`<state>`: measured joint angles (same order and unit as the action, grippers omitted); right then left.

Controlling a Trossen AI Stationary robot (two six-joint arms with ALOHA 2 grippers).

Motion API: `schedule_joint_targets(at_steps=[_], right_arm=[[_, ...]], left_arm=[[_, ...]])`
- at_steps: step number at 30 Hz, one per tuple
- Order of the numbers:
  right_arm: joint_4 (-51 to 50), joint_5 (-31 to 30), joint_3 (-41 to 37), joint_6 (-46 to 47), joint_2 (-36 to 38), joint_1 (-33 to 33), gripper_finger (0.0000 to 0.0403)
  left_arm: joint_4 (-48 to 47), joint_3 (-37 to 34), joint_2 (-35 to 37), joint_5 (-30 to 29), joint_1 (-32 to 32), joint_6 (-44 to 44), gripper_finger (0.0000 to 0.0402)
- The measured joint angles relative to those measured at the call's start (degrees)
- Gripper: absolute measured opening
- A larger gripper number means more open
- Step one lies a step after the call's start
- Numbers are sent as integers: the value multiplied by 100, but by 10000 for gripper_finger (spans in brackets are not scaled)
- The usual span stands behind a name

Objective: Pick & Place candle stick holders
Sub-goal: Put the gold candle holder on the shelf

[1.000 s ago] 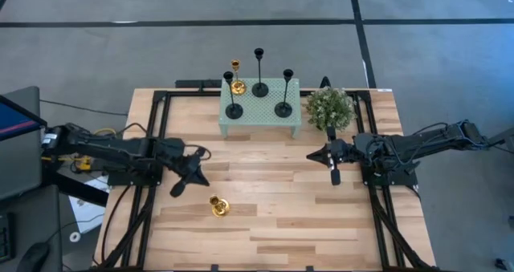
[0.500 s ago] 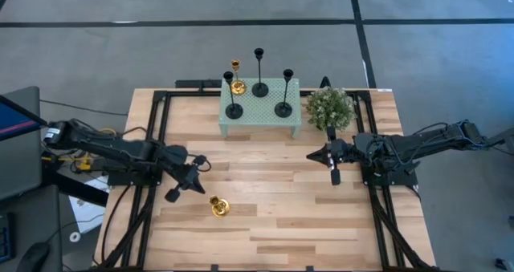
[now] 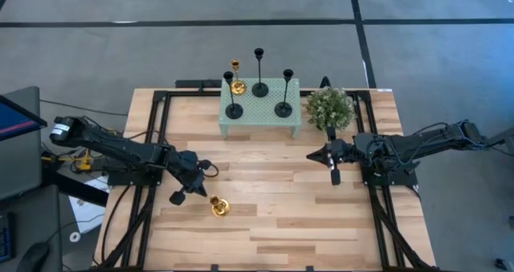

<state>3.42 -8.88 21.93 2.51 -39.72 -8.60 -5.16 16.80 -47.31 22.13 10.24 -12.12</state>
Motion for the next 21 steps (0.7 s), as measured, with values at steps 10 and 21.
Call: schedule_joint_targets(at_steps=[10, 21], right_arm=[[0, -4, 0, 11, -2, 0, 0], [0, -9, 0, 11, -1, 0, 0]], left_arm=[[671, 2, -528, -214, 0, 468, 21], [1176, 4, -543, 146, 41, 859, 84]])
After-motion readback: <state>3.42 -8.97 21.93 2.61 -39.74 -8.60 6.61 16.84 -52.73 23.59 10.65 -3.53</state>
